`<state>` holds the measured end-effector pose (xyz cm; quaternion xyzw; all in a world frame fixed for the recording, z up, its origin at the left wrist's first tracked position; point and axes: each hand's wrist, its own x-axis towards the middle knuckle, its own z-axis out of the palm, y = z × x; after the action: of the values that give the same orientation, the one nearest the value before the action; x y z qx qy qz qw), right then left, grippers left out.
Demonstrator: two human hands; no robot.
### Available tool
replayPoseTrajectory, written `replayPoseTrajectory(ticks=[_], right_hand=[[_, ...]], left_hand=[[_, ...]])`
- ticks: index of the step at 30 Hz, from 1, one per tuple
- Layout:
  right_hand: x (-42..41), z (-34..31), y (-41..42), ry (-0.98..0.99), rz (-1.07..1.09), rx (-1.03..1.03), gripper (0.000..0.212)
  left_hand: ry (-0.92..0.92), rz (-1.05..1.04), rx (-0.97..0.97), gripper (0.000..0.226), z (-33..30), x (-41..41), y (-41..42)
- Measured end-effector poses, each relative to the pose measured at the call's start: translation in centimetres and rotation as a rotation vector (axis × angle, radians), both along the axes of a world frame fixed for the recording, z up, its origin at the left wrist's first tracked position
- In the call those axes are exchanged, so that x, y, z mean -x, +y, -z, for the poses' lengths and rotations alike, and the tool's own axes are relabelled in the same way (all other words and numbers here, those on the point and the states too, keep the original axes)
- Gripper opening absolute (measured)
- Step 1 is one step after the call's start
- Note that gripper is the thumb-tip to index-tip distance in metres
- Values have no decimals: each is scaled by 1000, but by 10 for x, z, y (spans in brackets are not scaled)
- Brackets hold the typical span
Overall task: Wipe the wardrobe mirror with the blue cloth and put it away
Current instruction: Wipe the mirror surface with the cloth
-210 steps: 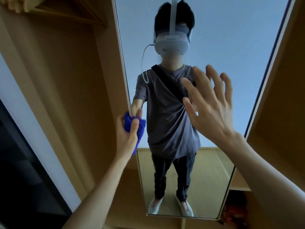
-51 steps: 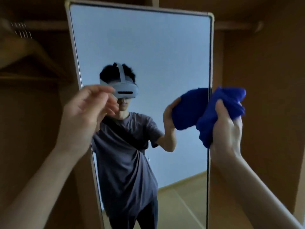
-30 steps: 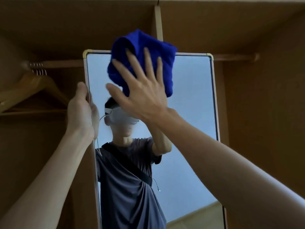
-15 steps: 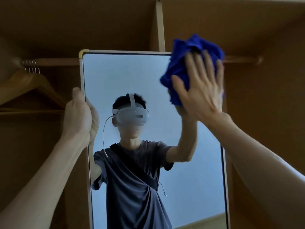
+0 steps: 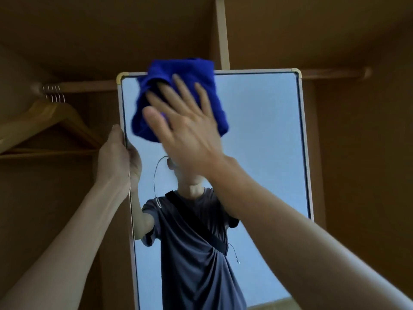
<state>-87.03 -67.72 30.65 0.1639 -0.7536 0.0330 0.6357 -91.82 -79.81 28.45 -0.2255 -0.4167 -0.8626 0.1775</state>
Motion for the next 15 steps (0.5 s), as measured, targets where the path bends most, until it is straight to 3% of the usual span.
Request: replayPoseTrajectory(ticks=[4,6,10,15], right_hand=[[4,15,-13,-99,-193,23,43],[9,26,-1,15,-42,-91,39],[9,43,46,148,214,-277,42],[-18,43,131,208,396,-20,53]], left_hand=[[71,74,149,35,3,-2,-9],[84,19,184,32,7,-5,-9],[87,-336,328,46,10,-4,-6],[34,-457,359,48,9,1,-1]])
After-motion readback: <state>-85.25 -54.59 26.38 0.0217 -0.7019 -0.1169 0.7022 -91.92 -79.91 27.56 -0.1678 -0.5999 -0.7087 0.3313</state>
